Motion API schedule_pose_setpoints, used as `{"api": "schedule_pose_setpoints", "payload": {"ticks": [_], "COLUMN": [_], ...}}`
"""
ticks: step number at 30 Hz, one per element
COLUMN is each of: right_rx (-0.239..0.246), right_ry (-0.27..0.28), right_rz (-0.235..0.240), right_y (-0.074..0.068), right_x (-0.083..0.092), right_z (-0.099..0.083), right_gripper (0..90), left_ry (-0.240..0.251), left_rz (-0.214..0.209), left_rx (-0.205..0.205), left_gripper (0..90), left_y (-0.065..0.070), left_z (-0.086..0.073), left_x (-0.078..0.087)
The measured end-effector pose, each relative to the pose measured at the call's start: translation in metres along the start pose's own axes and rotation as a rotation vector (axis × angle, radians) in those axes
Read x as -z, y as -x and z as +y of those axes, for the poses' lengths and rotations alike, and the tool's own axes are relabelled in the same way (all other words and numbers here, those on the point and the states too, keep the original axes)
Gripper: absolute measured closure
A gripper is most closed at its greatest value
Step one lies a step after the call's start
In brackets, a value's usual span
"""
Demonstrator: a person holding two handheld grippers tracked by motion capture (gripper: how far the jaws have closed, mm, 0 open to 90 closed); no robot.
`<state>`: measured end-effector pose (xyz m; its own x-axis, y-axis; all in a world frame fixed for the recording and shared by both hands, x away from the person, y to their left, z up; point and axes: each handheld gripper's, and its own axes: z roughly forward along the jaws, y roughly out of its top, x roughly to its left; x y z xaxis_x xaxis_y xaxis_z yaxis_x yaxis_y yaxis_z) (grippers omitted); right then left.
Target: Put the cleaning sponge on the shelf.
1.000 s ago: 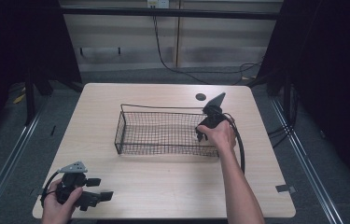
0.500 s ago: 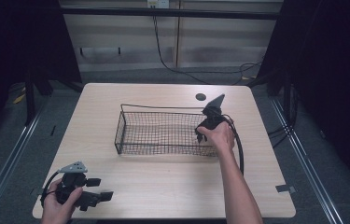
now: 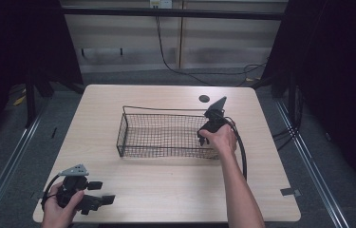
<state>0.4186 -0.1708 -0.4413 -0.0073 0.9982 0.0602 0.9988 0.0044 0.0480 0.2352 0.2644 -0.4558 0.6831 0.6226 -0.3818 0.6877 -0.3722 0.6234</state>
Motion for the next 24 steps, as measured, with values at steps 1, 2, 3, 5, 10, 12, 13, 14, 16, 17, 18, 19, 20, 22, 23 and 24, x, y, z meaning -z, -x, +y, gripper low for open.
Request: {"api": "schedule_pose_setpoints", "payload": {"ticks": [1, 2, 3, 5, 10, 12, 13, 14, 16, 17, 18, 19, 20, 22, 23, 24], "right_rx": [0.000, -0.001, 0.002, -0.002, 0.000, 0.004, 0.004, 0.002, 0.004, 0.010, 0.006, 0.000, 0.008, 0.012, 0.015, 0.016], "right_ry": [0.001, 0.003, -0.002, 0.003, -0.002, -0.005, -0.007, -0.003, 0.001, 0.000, -0.003, 0.001, 0.004, 0.009, 0.013, 0.016], "right_rz": [-0.001, -0.005, -0.009, -0.008, -0.012, -0.004, 0.001, 0.002, 0.003, 0.006, 0.011, 0.012, 0.014, 0.023, 0.023, 0.025], "right_y": [0.000, -0.001, -0.001, -0.001, -0.001, -0.001, -0.001, -0.001, -0.001, -0.001, -0.001, -0.001, -0.001, 0.000, 0.001, 0.001], "right_x": [0.000, -0.001, -0.001, -0.002, 0.000, 0.000, 0.000, 0.000, 0.001, 0.001, 0.002, 0.003, 0.004, 0.006, 0.007, 0.008], "right_z": [0.000, 0.000, 0.000, 0.001, 0.001, 0.000, 0.000, 0.000, 0.000, -0.001, -0.001, -0.001, -0.001, -0.002, -0.003, -0.003], "right_gripper": [28.1, 28.0, 28.0, 28.0, 26.9, 24.9, 24.1, 23.6, 21.0, 20.5, 20.6, 20.5, 20.5, 20.5, 20.9, 21.0], "left_ry": [0.000, 0.001, 0.000, 0.000, -0.001, -0.006, -0.006, -0.006, -0.006, -0.006, -0.005, -0.003, -0.006, -0.008, -0.007, -0.007], "left_rz": [0.000, 0.000, -0.001, -0.003, -0.002, -0.003, -0.003, -0.002, -0.002, -0.002, -0.002, -0.002, -0.001, 0.000, -0.001, -0.001], "left_rx": [0.000, 0.001, 0.001, 0.000, -0.001, -0.008, -0.008, -0.008, -0.008, -0.007, -0.007, -0.007, -0.008, -0.008, -0.008, -0.007], "left_gripper": [17.4, 17.4, 17.4, 17.4, 17.4, 17.4, 17.4, 17.4, 17.4, 17.4, 17.4, 17.4, 17.3, 17.4, 17.4, 17.4], "left_y": [0.000, 0.000, 0.000, 0.000, 0.000, 0.000, 0.000, 0.000, 0.000, 0.000, 0.000, 0.000, 0.000, 0.000, 0.000, 0.000], "left_z": [0.000, 0.000, 0.000, 0.000, 0.000, 0.000, 0.000, 0.000, 0.000, 0.000, 0.000, 0.000, 0.000, 0.000, 0.000, 0.000], "left_x": [0.000, 0.000, 0.000, 0.000, 0.000, 0.000, 0.000, 0.000, 0.000, 0.000, 0.000, 0.000, 0.000, 0.000, -0.001, -0.001]}}
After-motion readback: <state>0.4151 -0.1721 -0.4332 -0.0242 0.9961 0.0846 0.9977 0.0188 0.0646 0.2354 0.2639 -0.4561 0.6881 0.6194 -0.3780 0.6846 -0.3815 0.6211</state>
